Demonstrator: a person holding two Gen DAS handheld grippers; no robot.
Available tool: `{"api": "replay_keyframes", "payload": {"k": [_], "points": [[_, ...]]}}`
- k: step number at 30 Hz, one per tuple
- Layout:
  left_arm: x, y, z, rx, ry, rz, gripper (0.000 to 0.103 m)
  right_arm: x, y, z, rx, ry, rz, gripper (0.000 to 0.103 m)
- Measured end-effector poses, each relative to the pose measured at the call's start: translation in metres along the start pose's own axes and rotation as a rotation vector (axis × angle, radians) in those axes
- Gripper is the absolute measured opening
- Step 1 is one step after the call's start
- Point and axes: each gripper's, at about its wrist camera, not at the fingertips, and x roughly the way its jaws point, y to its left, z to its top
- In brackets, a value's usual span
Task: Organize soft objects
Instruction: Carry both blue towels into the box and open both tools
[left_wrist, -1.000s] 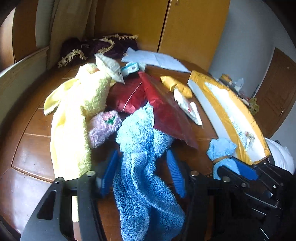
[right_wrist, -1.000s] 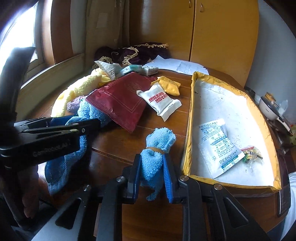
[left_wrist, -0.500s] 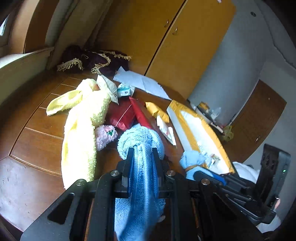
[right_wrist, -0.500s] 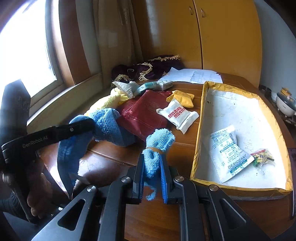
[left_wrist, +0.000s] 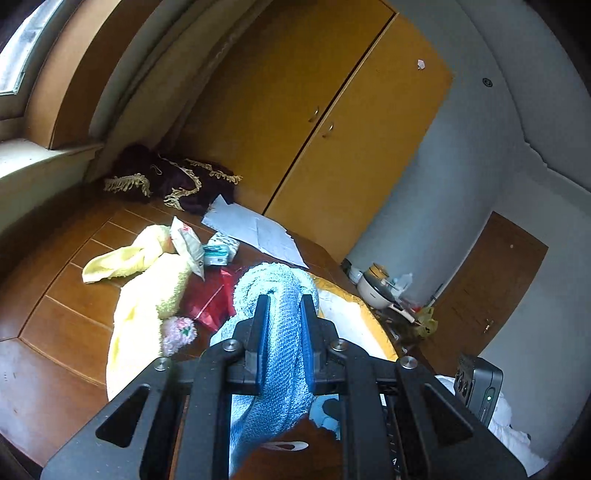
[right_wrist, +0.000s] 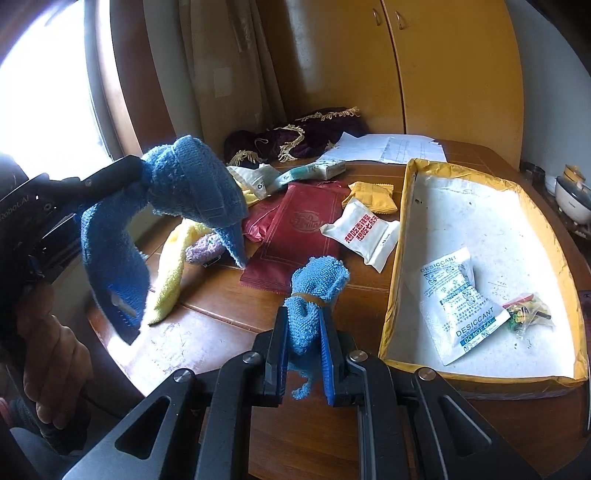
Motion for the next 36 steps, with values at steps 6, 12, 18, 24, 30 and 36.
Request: {"api": "replay_keyframes", "payload": {"k": [6,12,18,24,30,36], "points": [[0.013,-0.013,0.000,0.020,0.028,-0.007,0.012,-0.009,-0.005,0.001,0.017,-0.037,0.049,0.015],[0.033,-0.040,0.005,0.055,0.047,-0.051,0.012,-0.038,-0.036,0.011,0.091,-0.126,0.108,0.015],[0.081,-0.085,0.019,0.107,0.091,-0.106,0.012,-0.050,-0.092,0.032,0.212,-0.188,0.004,0.015],[0.150,-0.119,0.021,0.152,0.179,-0.151,0.012,-0.036,-0.144,0.047,0.310,-0.131,-0.094,0.015],[0.219,-0.124,-0.011,0.223,0.346,-0.028,0.012,-0.006,-0.160,0.037,0.353,0.014,-0.267,0.016],[0.245,-0.116,-0.035,0.293,0.480,0.101,0.013,0.012,-0.149,0.032,0.299,0.063,-0.308,0.021]]}}
